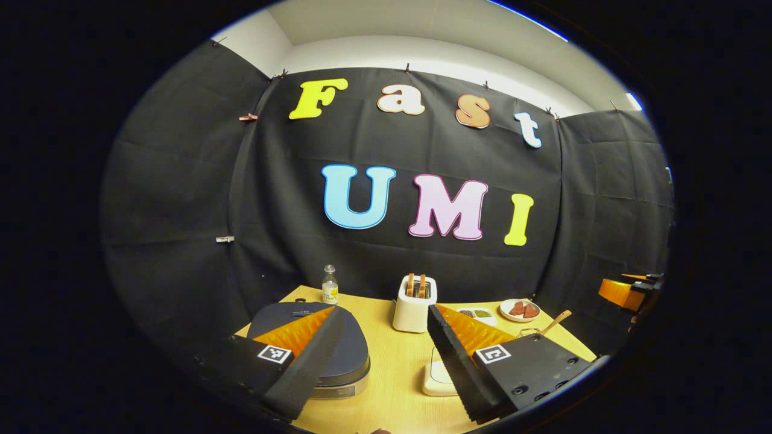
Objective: Close the left gripper, press the button to open the rice cooker; take a wooden spoon from the chopstick holder with the right hand, scoop a spoonful of rice and pour it into the rice cooker, then put the wooden spoon back into the chopstick holder.
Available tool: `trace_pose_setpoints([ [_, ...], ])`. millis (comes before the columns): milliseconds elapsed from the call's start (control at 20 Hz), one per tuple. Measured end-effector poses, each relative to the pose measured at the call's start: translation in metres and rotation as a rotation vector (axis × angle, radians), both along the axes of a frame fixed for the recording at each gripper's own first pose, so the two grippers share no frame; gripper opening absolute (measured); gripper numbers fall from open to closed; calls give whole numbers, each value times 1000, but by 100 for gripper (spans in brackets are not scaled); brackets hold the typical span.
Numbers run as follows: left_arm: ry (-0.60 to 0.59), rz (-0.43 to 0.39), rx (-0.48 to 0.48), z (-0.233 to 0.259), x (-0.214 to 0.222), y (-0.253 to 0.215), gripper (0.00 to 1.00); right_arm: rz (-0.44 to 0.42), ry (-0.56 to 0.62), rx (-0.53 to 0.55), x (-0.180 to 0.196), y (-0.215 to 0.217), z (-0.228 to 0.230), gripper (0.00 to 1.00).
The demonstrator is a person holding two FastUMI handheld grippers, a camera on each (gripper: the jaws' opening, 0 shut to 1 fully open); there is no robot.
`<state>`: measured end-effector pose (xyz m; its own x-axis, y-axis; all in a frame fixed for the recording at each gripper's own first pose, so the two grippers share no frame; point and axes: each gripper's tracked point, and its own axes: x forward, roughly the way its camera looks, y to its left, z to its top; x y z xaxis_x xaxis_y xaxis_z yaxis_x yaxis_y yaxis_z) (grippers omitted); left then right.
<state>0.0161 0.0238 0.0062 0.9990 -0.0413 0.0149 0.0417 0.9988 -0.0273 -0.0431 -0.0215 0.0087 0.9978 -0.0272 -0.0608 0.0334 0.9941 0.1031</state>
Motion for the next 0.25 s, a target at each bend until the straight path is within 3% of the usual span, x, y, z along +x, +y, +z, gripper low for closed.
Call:
trace_pose_setpoints([
  [250,-5,56,13,9,-14,-3,95,52,-22,61,-7,-7,5,98],
])
